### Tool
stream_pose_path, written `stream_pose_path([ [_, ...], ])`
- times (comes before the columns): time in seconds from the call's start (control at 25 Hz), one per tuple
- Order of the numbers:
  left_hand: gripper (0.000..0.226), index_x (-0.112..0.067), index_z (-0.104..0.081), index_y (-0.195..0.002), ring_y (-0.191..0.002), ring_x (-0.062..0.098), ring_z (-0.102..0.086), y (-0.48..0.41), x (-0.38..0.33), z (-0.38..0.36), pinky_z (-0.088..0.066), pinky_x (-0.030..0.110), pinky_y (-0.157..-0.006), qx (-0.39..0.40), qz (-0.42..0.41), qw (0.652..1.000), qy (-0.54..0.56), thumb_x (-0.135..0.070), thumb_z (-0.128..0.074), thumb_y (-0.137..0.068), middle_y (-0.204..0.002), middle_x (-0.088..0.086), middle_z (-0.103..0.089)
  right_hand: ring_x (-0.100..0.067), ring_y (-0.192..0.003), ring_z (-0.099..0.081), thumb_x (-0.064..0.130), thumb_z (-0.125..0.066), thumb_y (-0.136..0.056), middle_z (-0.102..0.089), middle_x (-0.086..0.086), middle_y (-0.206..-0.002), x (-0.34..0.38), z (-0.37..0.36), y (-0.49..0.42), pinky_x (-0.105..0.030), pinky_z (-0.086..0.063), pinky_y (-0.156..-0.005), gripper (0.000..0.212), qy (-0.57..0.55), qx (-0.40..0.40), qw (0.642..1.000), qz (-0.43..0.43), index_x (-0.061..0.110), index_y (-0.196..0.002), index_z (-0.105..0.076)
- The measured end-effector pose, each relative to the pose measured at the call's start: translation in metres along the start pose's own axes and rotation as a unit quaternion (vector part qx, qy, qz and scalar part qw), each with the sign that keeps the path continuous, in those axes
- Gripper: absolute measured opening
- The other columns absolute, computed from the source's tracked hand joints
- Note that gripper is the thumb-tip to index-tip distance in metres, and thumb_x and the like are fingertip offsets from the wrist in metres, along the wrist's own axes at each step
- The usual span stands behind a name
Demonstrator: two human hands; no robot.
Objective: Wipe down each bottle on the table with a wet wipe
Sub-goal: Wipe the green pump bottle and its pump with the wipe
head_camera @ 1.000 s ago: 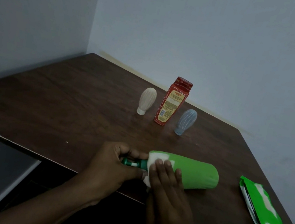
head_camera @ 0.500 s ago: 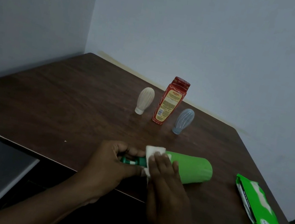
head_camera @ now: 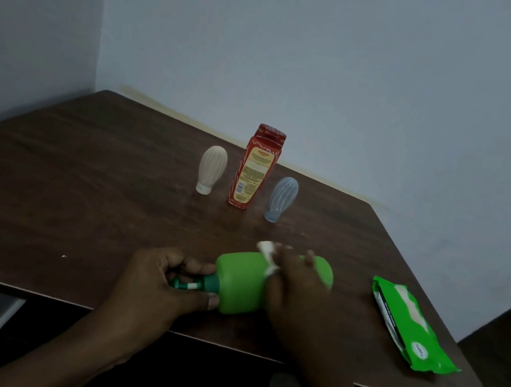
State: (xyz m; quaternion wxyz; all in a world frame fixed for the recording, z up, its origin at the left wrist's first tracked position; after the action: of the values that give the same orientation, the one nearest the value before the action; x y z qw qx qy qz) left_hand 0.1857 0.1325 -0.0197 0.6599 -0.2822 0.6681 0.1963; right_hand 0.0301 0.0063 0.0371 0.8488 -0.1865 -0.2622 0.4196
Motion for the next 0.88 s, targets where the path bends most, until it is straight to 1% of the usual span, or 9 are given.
stream_pose_path([
  [0.12,0.036,-0.011,-0.079,-0.083,-0.072,0.011,-0.074,-0.003,0.002,-0.001,-0.061,0.025,-0.066,-0.002,0.003,1.0,-0.003,0.008,-0.092,-0.056,-0.084,0.005,-0.08,-0.032,-0.085,-0.067,0.03,-0.043,-0.088,-0.073,-0.011,-0.096,-0.079,0.026,-0.011,-0.036,-0.05,-0.069,0.032,0.079,-0.008,0.986,-0.144,0.023,-0.112,-0.063],
  [0.24,0.035,-0.012,-0.077,-0.079,-0.073,0.013,-0.074,-0.002,0.001,-0.002,-0.061,0.025,-0.066,0.001,-0.004,1.0,-0.008,0.009,-0.092,-0.056,-0.085,0.006,-0.08,-0.02,-0.085,-0.063,0.02,-0.049,-0.092,-0.071,-0.006,-0.099,-0.049,0.017,-0.017,-0.026,-0.044,-0.066,0.027,0.061,0.002,0.993,-0.097,0.023,-0.114,-0.064],
  [0.36,0.034,-0.016,-0.077,-0.077,-0.075,0.015,-0.075,-0.002,0.0,0.001,-0.061,0.026,-0.066,-0.007,-0.016,1.0,-0.025,0.005,-0.093,-0.056,-0.084,0.005,-0.08,-0.012,-0.112,-0.058,0.019,-0.044,-0.092,-0.066,0.0,-0.123,0.043,-0.014,0.0,-0.024,-0.042,-0.103,0.039,0.004,0.055,0.997,0.061,0.019,-0.128,-0.059],
  [0.44,0.035,-0.015,-0.078,-0.08,-0.074,0.013,-0.074,-0.003,0.001,0.002,-0.059,0.023,-0.065,-0.014,-0.02,0.999,-0.026,0.005,-0.094,-0.056,-0.084,0.003,-0.08,-0.014,-0.115,-0.059,0.023,-0.041,-0.091,-0.066,-0.001,-0.124,0.05,-0.016,0.003,-0.032,-0.041,-0.109,0.04,0.0,0.056,0.993,0.106,0.02,-0.127,-0.059],
  [0.56,0.038,-0.013,-0.079,-0.085,-0.072,0.012,-0.073,-0.005,0.002,0.0,-0.058,0.021,-0.064,-0.015,-0.027,0.999,-0.025,0.005,-0.094,-0.055,-0.083,0.007,-0.08,-0.023,-0.084,-0.065,0.03,-0.043,-0.089,-0.068,-0.002,-0.092,-0.037,0.002,-0.017,-0.034,-0.051,-0.071,0.027,0.039,0.03,0.997,-0.065,0.025,-0.107,-0.062],
  [0.68,0.038,-0.012,-0.079,-0.086,-0.073,0.013,-0.073,-0.005,0.003,-0.001,-0.059,0.025,-0.067,-0.015,-0.032,0.999,-0.03,0.006,-0.094,-0.056,-0.083,0.007,-0.08,-0.026,-0.073,-0.064,0.028,-0.043,-0.088,-0.066,-0.003,-0.078,-0.069,0.022,-0.02,-0.031,-0.041,-0.059,0.025,0.084,-0.008,0.987,-0.136,0.022,-0.098,-0.064],
  [0.76,0.037,-0.011,-0.079,-0.085,-0.074,0.013,-0.073,-0.005,0.003,0.0,-0.058,0.024,-0.067,-0.016,-0.039,0.999,-0.033,0.006,-0.093,-0.056,-0.083,0.007,-0.079,-0.016,-0.083,-0.061,0.021,-0.047,-0.091,-0.065,0.002,-0.091,-0.023,0.008,-0.012,-0.028,-0.043,-0.069,0.026,0.03,0.01,0.995,-0.091,0.021,-0.11,-0.065],
  [0.8,0.036,-0.011,-0.078,-0.085,-0.074,0.013,-0.073,-0.005,0.003,0.0,-0.058,0.022,-0.066,-0.017,-0.042,0.998,-0.038,0.006,-0.093,-0.057,-0.083,0.006,-0.079,-0.014,-0.096,-0.061,0.019,-0.046,-0.092,-0.066,0.002,-0.104,0.01,-0.003,-0.005,-0.028,-0.047,-0.084,0.032,-0.005,0.03,0.999,-0.038,0.021,-0.12,-0.063],
  [0.88,0.034,-0.012,-0.077,-0.084,-0.076,0.013,-0.074,-0.005,0.003,0.0,-0.058,0.02,-0.066,-0.017,-0.041,0.998,-0.037,0.008,-0.09,-0.06,-0.084,0.003,-0.079,-0.015,-0.124,-0.054,0.021,-0.042,-0.091,-0.063,-0.002,-0.13,0.061,-0.024,0.01,-0.034,-0.034,-0.114,0.044,-0.024,0.073,0.995,0.07,0.017,-0.132,-0.057],
])
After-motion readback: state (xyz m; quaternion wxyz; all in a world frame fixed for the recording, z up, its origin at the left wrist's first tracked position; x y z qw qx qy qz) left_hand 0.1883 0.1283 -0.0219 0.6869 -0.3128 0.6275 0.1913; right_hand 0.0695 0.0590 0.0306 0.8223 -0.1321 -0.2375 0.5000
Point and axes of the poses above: each hand's wrist, its own y-axis away from the middle knuckle, its own z-axis out of the back of the hand, x = y × z, the point moved 9 cm from there along -y, towards the middle knuckle
